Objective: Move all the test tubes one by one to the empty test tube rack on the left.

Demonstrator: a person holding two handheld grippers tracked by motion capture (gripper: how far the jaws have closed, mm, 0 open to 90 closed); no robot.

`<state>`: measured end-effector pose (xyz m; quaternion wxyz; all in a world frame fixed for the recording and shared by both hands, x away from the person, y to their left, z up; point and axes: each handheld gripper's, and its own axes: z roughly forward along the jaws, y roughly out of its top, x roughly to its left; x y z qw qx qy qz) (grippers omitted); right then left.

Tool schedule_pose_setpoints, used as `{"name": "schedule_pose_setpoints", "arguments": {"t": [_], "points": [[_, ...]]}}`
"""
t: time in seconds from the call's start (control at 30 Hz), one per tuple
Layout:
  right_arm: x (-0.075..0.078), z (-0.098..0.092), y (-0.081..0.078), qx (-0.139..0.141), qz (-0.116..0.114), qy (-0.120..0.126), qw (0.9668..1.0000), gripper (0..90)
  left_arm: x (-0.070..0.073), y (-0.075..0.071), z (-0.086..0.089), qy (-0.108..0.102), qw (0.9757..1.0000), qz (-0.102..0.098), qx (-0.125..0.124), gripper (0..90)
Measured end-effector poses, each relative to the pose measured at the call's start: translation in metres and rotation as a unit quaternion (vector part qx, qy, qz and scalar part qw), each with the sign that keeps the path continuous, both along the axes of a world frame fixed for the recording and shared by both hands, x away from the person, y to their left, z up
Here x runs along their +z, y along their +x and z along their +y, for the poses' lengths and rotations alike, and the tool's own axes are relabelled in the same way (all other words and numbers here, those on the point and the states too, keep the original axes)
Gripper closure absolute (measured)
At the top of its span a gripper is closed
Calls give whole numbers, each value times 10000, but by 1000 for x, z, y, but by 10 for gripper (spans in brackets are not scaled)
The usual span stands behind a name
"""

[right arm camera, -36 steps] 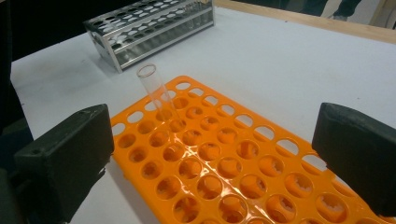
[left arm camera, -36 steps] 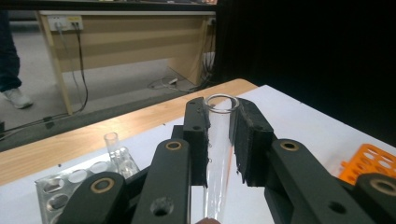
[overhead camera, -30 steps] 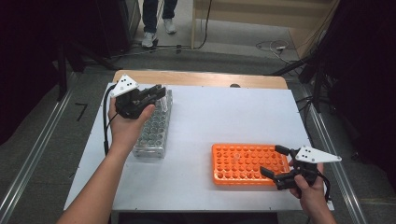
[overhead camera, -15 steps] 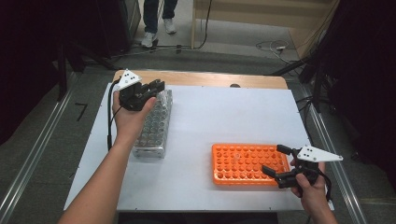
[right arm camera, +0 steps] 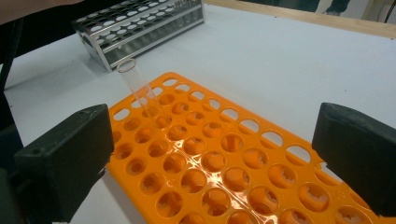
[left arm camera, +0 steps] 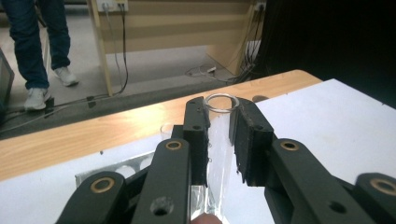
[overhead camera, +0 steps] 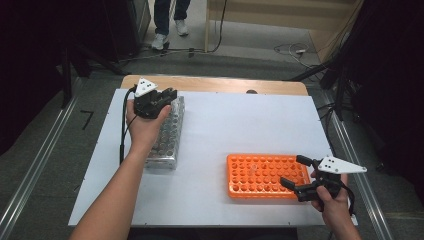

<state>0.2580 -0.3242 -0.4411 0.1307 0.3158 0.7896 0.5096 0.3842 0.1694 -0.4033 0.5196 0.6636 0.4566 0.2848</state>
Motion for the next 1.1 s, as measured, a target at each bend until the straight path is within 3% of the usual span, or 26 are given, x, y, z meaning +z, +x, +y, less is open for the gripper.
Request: {"name": "schedule_pose_setpoints", "arguments": {"t": [0.27, 0.57, 0.83, 1.0, 1.1], "points": [[-1, 1, 0, 1, 7, -16, 10000, 0, -12, 3, -3, 193, 9997, 153, 50, 765], [-2, 3, 0, 25, 9, -50, 10000, 0, -20, 6, -9, 438, 9977, 527, 12, 764], [-3, 5, 0, 32, 31, -77, 10000, 0, -19, 5, -7, 327, 9972, 677, 21, 754], [-3, 5, 0, 53, 21, -81, 10000, 0, -23, 5, -8, 579, 9946, 859, 54, 747], [-3, 6, 0, 45, 20, -82, 10000, 0, -24, 5, -8, 503, 9945, 913, 18, 669]]}}
